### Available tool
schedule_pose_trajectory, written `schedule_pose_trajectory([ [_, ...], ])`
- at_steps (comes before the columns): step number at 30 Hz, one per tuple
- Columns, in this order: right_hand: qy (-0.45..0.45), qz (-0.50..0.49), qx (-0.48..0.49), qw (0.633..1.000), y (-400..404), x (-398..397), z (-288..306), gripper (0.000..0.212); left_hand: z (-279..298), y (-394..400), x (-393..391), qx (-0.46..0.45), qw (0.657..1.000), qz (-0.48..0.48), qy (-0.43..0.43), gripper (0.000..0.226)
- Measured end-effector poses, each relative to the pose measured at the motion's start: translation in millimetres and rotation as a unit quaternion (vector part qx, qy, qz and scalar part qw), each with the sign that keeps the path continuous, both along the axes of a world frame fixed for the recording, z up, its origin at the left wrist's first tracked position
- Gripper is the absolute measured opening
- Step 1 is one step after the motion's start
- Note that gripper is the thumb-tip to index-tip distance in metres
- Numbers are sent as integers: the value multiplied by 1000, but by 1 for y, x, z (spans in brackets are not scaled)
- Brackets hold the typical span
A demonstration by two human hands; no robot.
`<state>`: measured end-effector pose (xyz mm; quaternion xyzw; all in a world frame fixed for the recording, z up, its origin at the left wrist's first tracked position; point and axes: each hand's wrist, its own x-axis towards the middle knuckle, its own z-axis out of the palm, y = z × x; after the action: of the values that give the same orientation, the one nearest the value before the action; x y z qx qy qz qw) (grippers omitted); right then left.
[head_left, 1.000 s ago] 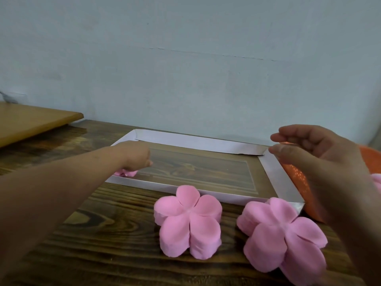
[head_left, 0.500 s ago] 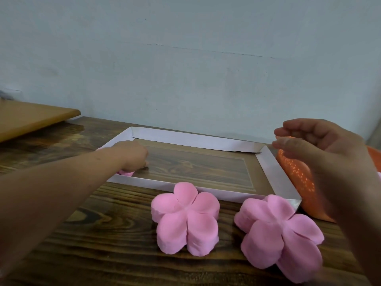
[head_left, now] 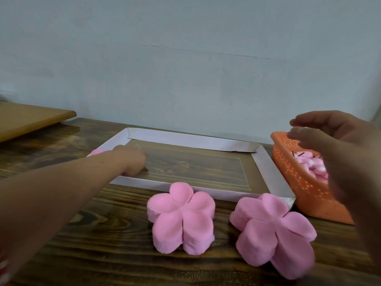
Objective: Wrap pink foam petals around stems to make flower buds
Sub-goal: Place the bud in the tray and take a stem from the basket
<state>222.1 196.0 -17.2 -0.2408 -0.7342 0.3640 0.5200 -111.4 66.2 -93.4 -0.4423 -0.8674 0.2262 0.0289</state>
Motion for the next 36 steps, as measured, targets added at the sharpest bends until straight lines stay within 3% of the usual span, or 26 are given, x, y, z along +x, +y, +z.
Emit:
schedule_pose_trajectory([
  [2,-48,-53,14,997,23,12,2,25,0,0,2,6,1000,1,2,29],
  [5,-156,-121,52,979,65,34,2,15,1,-1,4,15,1000,5,5,30],
  [11,-404,-185,24,896,130,61,-13,21,2,-2,3,31,999,22,-3,30],
  [16,-580,-180,15,795,156,71,-13,76,4,-7,4,63,996,51,-21,55],
  [21,-693,-125,13,710,161,65,-12,103,5,-9,5,85,995,54,-15,63],
  [23,-733,-97,28,673,158,63,-16,85,5,-9,6,85,995,54,-1,64],
  [25,-735,-83,67,670,155,62,-18,54,7,-10,8,76,996,51,15,65],
  [28,-719,-103,121,677,150,58,-19,45,13,-9,15,84,995,26,52,61],
  [31,-742,-118,162,639,151,55,-18,27,25,-5,29,97,990,-15,101,54],
  [33,-761,-129,169,613,152,54,-16,31,35,-1,42,110,990,-42,82,43],
  [36,-760,-144,156,614,150,51,-11,45,55,-1,62,133,986,-93,-37,36],
])
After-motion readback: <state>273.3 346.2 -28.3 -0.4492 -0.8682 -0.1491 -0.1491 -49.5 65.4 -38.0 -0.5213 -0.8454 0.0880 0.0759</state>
